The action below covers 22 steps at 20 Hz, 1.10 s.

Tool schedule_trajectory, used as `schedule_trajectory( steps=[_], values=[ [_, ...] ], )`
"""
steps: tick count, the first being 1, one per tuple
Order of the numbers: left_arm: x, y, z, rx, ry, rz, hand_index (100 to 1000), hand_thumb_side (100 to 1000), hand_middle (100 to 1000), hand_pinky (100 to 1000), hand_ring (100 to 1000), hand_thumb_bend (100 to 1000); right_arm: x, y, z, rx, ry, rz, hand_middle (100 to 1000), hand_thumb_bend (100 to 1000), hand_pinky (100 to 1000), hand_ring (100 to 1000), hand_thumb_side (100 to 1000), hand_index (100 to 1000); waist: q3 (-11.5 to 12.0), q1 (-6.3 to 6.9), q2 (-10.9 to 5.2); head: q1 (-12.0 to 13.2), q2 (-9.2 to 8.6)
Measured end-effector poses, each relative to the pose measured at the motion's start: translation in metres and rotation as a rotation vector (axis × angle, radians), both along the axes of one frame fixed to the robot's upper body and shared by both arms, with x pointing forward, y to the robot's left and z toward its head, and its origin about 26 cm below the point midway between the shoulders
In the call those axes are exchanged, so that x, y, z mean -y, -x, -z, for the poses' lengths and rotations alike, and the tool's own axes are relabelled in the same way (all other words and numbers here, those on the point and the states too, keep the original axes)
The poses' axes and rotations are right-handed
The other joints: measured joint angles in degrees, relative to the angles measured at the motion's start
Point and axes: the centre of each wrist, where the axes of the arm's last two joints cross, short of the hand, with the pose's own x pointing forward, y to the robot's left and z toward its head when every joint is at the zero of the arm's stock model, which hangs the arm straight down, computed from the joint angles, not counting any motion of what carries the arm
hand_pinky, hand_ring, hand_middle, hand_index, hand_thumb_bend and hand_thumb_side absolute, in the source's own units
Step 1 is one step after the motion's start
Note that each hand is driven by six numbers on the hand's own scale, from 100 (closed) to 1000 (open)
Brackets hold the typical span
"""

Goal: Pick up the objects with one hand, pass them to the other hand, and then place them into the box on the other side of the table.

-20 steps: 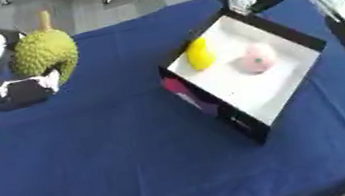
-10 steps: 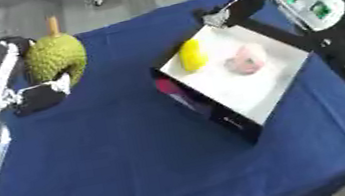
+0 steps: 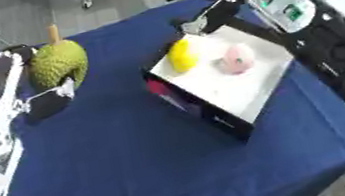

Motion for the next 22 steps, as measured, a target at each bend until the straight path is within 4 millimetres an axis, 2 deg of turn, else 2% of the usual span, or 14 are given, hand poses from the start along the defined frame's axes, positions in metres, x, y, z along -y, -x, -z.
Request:
schedule_trajectory(
  steps=[10,12,16,22],
  values=[
    [0.02,-0.001,0.022,0.057,0.123,0.088,602,291,626,773,737,100,-0.016,-0.005,0.0,-0.027,0.06,-0.094,1000,100,984,1000,277,1000,2.2,-0.27,0.72,-2.4,0.0],
    [0.022,-0.002,0.026,0.061,0.15,0.104,602,303,626,773,737,100,-0.018,-0.006,-0.001,-0.037,0.074,-0.115,1000,100,984,1000,262,1000,2.5,-0.5,0.81,-2.8,0.0],
    [0.026,-0.005,0.033,0.075,0.187,0.13,602,309,626,776,739,100,-0.022,-0.007,0.0,-0.058,0.094,-0.155,1000,100,984,1000,258,1000,3.3,-0.79,1.04,-3.3,0.0],
    [0.028,-0.008,0.04,0.092,0.204,0.154,601,306,626,778,740,100,-0.028,-0.009,-0.002,-0.096,0.107,-0.212,1000,100,984,1000,305,1000,3.9,-1.37,1.71,-3.8,0.0]
  ],
)
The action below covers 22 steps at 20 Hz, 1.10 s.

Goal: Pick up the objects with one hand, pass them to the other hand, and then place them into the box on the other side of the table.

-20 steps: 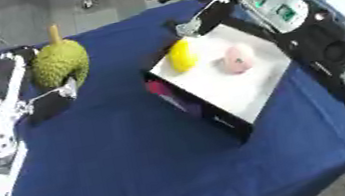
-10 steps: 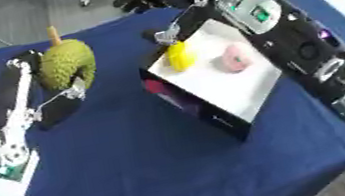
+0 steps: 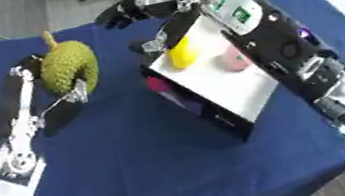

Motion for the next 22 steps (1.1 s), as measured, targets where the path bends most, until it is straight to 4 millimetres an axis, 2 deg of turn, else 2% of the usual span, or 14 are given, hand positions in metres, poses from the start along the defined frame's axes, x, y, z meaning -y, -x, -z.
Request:
schedule_trajectory(
  steps=[13,22],
  values=[
    [0.009,0.0,-0.001,0.046,-0.003,0.05,600,281,627,781,741,100,-0.017,-0.002,-0.005,-0.029,0.011,-0.063,1000,100,983,1000,370,1000,1.2,-0.36,0.95,-1.2,0.0],
    [0.016,0.002,-0.005,0.076,-0.017,0.082,599,261,628,781,742,100,-0.027,-0.005,-0.002,-0.021,0.011,-0.075,1000,100,982,1000,411,1000,3.1,-0.76,1.02,-2.2,0.0]
  ],
)
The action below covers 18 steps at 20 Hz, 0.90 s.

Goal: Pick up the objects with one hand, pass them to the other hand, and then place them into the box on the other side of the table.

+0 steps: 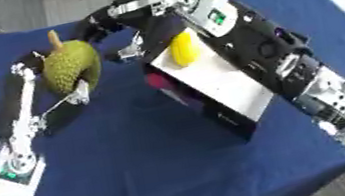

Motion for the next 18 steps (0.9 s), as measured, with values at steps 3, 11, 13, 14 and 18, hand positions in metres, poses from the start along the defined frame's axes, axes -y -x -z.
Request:
schedule_trajectory(
  steps=[3,11,13,14,18],
  values=[
    [0.002,0.001,-0.001,0.002,0.002,0.01,599,257,628,781,742,100,0.0,-0.001,0.002,0.003,0.002,0.006,1000,100,982,1000,419,1000,0.4,-0.22,0.19,-0.1,-0.01],
    [0.006,0.003,-0.003,0.014,-0.001,0.02,599,258,627,780,742,100,-0.005,-0.002,0.007,-0.001,0.006,-0.004,1000,100,984,1000,443,1000,1.1,-0.43,0.45,-0.2,-0.16],
    [0.006,0.003,-0.003,0.015,-0.001,0.02,599,257,627,780,742,100,-0.006,-0.001,0.007,-0.003,0.009,-0.009,1000,100,984,1000,444,1000,1.2,-0.57,0.65,-0.3,-0.46],
    [0.006,0.003,-0.003,0.016,0.0,0.02,599,257,627,780,742,100,-0.007,-0.001,0.007,-0.003,0.009,-0.012,1000,100,984,1000,444,1000,1.2,-0.61,0.67,-0.4,-0.55],
    [0.01,0.003,-0.004,0.015,0.002,0.023,599,256,627,778,742,100,-0.012,0.0,0.007,0.001,0.012,-0.031,1000,100,985,1000,454,1000,1.5,-0.72,0.73,-0.6,-0.59]
  ],
)
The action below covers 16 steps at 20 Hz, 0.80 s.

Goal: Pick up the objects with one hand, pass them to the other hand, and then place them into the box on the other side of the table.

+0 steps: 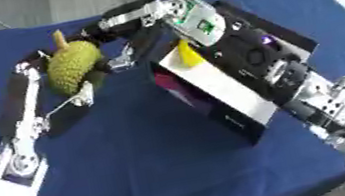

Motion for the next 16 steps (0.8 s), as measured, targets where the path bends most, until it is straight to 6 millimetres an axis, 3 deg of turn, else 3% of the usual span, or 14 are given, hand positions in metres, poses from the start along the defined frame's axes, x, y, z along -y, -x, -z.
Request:
schedule_trajectory(
  steps=[4,6,10,16],
  values=[
    [0.0007,-0.0012,0.0009,0.003,-0.001,-0.003,600,258,627,778,742,100,-0.0025,0.0007,0.0,0.001,0.003,-0.008,1000,100,971,1000,322,1000,0.1,-0.26,0.28,-0.1,-0.02],
    [0.0009,-0.0011,0.0009,0.005,0.0,-0.003,601,256,627,778,741,100,-0.0024,0.0006,-0.0002,-0.003,0.002,-0.007,1000,100,956,1000,194,1000,0.1,-0.28,0.33,-0.1,-0.03],
    [0.0022,-0.0004,0.0008,0.005,0.002,0.001,612,266,627,777,741,100,0.0021,-0.0005,-0.0022,-0.042,-0.01,0.007,998,100,944,1000,243,904,0.1,-0.28,0.33,-0.1,-0.07],
    [0.0056,0.0015,0.0011,0.005,0.012,-0.003,645,236,623,773,737,100,0.0065,-0.0006,-0.0061,-0.1,-0.05,0.024,873,100,929,1000,222,800,0.0,-0.28,0.33,-0.1,-0.34]
  ],
)
